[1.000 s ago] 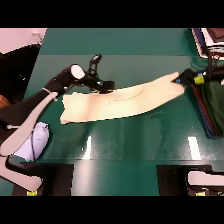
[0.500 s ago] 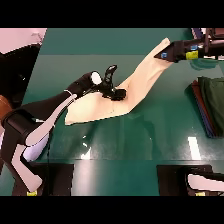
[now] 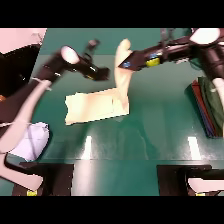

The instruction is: Fold the shirts.

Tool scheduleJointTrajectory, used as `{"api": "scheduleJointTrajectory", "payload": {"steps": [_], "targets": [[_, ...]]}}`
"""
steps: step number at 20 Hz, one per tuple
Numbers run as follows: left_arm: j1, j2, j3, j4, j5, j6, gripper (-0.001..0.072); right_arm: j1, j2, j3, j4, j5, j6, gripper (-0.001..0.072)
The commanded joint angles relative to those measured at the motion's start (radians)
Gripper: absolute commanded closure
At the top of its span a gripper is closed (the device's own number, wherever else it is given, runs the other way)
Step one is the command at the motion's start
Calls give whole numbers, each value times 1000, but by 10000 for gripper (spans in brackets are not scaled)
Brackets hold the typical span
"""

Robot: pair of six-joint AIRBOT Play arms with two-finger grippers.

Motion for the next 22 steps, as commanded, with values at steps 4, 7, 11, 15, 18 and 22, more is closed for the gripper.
{"api": "scheduleJointTrajectory", "payload": {"steps": [4, 7, 11, 15, 18, 22], "targets": [[320, 336, 9, 220, -88, 3, 682, 306, -262, 224, -72, -151, -25, 469], [396, 389, 9, 220, -131, 3, 682, 369, -346, 319, -154, -114, -25, 133], [410, 388, 9, 218, -200, 28, 682, 288, -336, 314, -220, 26, 20, 146], [410, 388, 9, 216, -232, 29, 683, 76, -225, 56, -263, 63, 57, 146], [410, 388, 9, 212, -244, 29, 682, -97, -136, -207, -309, -25, 134, 146], [407, 386, 6, 188, -229, 29, 682, -219, -148, -397, -218, -64, 137, 37]]}}
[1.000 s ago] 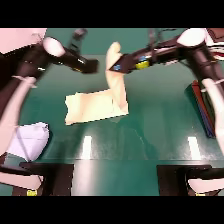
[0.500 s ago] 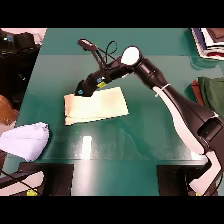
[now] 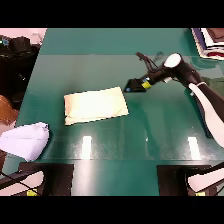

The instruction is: Fold the shirts.

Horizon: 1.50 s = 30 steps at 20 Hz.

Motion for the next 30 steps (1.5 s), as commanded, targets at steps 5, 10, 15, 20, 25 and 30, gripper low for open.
{"api": "scheduleJointTrajectory", "payload": {"steps": [5, 10, 15, 20, 25, 30], "targets": [[0, -1, -3, -21, 18, 2, 682, -2, -133, -74, 117, -45, 17, 45], [0, -1, -3, -21, 15, 2, 682, 146, -282, 124, 158, -29, 17, 266], [0, -1, -3, -29, -30, 1, 684, 183, -307, 258, 103, -19, 18, 693], [-82, -1, -3, -65, -13, -6, 684, 18, -171, 293, -24, -43, 59, 694], [-269, -1, -3, -65, 53, -6, 683, -332, 34, 256, -117, -46, 71, 693], [-380, -1, -3, -65, 164, -6, 683, -667, 135, 256, -129, -54, 71, 693]]}}
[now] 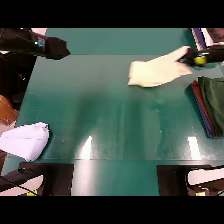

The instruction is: Fold the shirts.

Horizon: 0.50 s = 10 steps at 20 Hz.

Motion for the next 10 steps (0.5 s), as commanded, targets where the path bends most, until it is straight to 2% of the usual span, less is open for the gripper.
{"api": "scheduleJointTrajectory", "payload": {"steps": [1, 5, 10], "targets": [[-69, 0, 0, 0, 85, -1, 683, -230, 63, -2, -19, -13, 2, 694], [-74, -1, 0, -7, 92, -2, 683, -374, 58, 7, 0, -49, 2, 693], [-74, -2, -5, -7, 91, -1, 683, -414, 58, 108, -2, -64, 2, 693]]}}
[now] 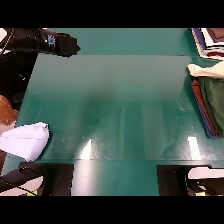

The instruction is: Fold the shirts.

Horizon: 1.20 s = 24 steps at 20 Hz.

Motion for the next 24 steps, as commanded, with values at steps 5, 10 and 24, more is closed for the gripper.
{"api": "scheduleJointTrajectory", "payload": {"steps": [5, 10, 24], "targets": [[-3, -11, -2, -1, -10, 1, 683, -36, 11, 298, -8, 84, -1, 694], [-3, -19, -2, 0, -42, 5, 683, -117, 150, 139, -9, 103, -2, 694], [-3, -19, -2, -1, -51, 35, 682, -344, 458, -503, -454, 246, 4, 249]]}}
